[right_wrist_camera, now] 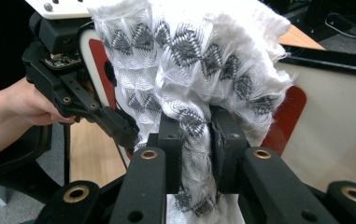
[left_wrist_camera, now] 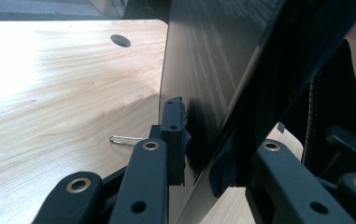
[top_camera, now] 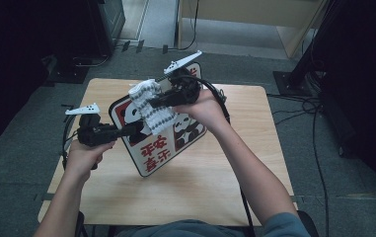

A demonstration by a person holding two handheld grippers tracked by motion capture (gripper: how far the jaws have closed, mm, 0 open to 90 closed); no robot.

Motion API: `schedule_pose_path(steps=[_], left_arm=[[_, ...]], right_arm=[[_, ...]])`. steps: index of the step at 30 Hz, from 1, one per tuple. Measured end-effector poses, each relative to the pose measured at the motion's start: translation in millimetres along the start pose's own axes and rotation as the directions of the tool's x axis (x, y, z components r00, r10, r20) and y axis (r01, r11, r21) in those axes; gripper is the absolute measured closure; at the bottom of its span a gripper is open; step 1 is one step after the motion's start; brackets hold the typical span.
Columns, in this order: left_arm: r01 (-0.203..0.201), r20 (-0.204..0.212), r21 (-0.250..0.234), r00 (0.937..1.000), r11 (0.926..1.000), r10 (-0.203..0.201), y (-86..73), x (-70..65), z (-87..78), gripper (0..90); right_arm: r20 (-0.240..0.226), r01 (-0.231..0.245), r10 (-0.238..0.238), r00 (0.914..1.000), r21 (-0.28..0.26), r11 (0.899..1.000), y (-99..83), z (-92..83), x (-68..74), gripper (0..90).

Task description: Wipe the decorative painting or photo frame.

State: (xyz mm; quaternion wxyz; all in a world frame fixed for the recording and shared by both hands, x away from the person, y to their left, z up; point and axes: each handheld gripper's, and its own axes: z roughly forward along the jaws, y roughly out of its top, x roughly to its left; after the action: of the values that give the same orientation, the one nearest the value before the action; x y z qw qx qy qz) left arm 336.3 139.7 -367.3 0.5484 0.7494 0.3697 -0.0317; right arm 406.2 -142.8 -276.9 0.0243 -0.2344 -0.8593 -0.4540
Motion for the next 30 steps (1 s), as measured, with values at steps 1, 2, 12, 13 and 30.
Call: schedule_pose_path(steps=[1, 2, 12, 13, 30], left_arm=[[-0.001, 0.0, 0.001, 1.0, 1.0, 0.001, 0.0, 0.0, -0.1, 75.3], [-0.004, 0.0, 0.003, 1.0, 1.0, 0.004, 0.0, 0.1, -0.2, 75.3], [-0.005, 0.002, 0.004, 1.0, 1.0, 0.005, 0.0, 0.4, -0.2, 75.3], [-0.006, 0.002, 0.004, 1.0, 1.0, 0.006, 0.0, 0.4, -0.2, 75.3], [-0.013, 0.004, 0.004, 0.9999, 0.9999, 0.013, -0.1, 0.2, -0.2, 75.3]], right_arm=[[-0.001, 0.001, -0.001, 1.0, 0.002, 1.0, -0.8, 0.5, -0.1, 77.4], [-0.003, 0.0, 0.0, 1.0, 0.001, 1.0, -1.6, 1.0, -0.1, 77.4], [-0.012, -0.007, 0.007, 0.9999, 0.011, 1.0, -9.6, 5.7, -1.8, 77.4], [-0.013, -0.007, 0.008, 0.9999, 0.011, 1.0, -10.4, 6.1, -1.7, 77.3], [-0.009, -0.007, 0.008, 0.9999, 0.027, 1.0, -23.0, 12.1, -1.5, 77.1]])
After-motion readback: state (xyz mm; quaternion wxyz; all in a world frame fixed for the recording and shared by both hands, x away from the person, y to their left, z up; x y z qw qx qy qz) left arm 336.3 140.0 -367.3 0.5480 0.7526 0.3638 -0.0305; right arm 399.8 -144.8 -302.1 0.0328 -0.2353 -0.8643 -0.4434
